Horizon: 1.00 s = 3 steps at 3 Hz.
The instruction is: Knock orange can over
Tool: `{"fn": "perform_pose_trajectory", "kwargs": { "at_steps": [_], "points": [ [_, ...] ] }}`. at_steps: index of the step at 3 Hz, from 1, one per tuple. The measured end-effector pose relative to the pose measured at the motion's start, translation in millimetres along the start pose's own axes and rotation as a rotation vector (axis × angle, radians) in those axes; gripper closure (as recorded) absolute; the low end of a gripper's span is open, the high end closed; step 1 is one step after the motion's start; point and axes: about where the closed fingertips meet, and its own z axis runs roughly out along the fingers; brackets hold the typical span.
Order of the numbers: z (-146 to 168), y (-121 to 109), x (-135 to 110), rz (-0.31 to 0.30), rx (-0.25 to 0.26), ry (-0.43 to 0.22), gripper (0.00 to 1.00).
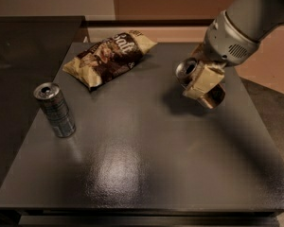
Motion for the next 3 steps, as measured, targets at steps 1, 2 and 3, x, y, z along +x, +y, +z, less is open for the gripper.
{"fn": "perform_pose_trajectory", "kwargs": {
  "at_steps": [1,2,3],
  "points": [
    [13.7,7.1,10.2,-0.009,0.001,0.115,0.82],
    [25.7,13.2,17.3,-0.021,-0.004,0.206,0.59],
    [37.2,19.5,20.5,-0.035,-0.019,0.263,0.36]
  ]
}}
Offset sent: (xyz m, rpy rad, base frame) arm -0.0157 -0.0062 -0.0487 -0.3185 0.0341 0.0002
